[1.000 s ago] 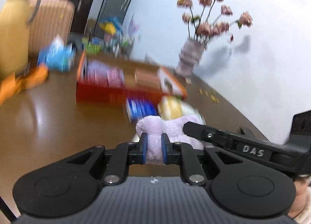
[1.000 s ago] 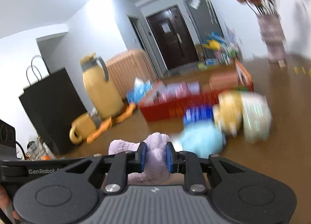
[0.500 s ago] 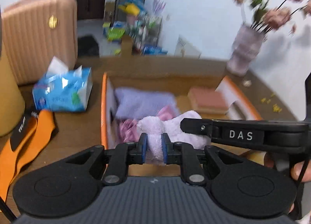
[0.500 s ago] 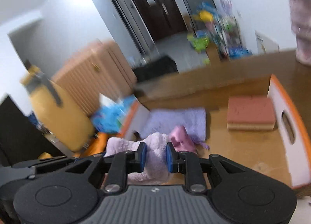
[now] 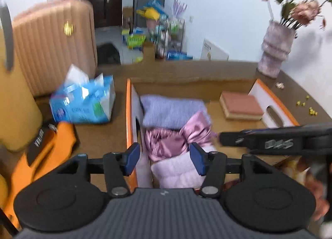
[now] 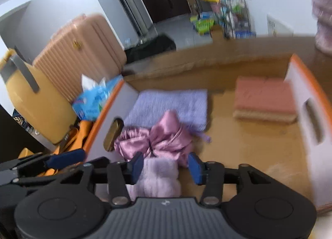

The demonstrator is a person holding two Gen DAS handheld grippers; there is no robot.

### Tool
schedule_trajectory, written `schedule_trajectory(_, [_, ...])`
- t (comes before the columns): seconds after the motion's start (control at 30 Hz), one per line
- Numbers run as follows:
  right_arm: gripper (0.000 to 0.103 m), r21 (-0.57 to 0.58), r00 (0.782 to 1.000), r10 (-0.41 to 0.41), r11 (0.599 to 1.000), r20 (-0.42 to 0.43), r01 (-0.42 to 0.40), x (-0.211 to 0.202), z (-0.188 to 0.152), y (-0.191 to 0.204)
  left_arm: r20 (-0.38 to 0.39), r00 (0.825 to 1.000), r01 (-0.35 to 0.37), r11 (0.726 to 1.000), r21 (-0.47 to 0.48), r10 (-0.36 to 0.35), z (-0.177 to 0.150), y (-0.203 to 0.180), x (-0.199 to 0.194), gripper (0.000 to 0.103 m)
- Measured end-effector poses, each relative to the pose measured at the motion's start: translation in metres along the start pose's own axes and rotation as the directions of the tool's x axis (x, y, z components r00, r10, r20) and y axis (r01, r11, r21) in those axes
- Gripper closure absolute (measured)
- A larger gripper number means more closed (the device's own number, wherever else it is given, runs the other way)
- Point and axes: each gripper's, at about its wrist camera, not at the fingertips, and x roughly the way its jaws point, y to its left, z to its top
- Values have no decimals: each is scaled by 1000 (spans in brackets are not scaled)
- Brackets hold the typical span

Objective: Organize soft objects
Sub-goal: 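Carry the towel into the red box and open both grippers, then lower both grippers onto the yellow-and-white plush toy and close them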

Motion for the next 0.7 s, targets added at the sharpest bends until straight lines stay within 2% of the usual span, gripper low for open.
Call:
schedule_trajectory(0.17, [42, -76, 986, -37, 996, 165, 50, -102, 3, -20, 118, 993, 17, 999, 35, -21, 8, -15, -71, 33])
schedule_trajectory(0.2, [41, -94, 979, -47, 993, 198, 66, -127, 2, -26, 146, 989, 13, 999, 48, -20, 7, -18, -87, 29])
schedule_trajectory(0.4, [33, -174, 931, -132, 964, 342, 201, -242, -29, -66, 220, 975, -1, 996, 84, -17, -1, -46, -147, 23])
schedule_trajectory(0.53, [33, -160, 923, -137, 966, 359, 205, -276, -49, -86, 217, 976, 0, 995, 101, -22, -7, -67, -160, 23])
schedule_trajectory(0.7, [33, -203, 923, -103, 961, 370, 189, -281, -72, -87, 213, 977, 5, 994, 106, -28, -23, -91, -168, 23])
